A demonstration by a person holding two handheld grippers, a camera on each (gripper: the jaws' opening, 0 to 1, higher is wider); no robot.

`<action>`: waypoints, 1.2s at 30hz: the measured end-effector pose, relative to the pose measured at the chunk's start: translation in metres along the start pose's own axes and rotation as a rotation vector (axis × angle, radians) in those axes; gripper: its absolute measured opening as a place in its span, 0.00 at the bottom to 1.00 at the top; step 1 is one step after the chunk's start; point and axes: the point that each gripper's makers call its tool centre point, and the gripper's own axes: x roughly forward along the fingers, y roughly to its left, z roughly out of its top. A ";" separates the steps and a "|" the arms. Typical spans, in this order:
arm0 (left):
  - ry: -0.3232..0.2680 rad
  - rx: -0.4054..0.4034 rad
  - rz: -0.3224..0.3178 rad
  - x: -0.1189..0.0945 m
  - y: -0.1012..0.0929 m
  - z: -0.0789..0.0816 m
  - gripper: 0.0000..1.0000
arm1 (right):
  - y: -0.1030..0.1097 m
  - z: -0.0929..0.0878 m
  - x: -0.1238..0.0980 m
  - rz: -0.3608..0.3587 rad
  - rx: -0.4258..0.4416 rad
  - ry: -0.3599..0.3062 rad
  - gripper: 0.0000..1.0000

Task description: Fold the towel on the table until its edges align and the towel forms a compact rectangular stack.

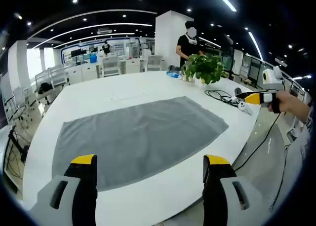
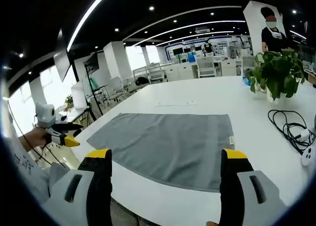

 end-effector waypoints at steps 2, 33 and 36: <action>0.000 0.000 0.000 0.000 0.000 -0.001 0.91 | -0.002 0.000 -0.001 -0.004 0.001 0.001 0.92; 0.015 0.013 -0.010 0.000 -0.005 -0.002 0.90 | -0.039 0.020 -0.021 -0.065 -0.015 -0.027 0.92; 0.029 0.018 -0.013 0.001 -0.007 -0.006 0.90 | -0.045 0.024 -0.022 -0.075 -0.014 -0.039 0.92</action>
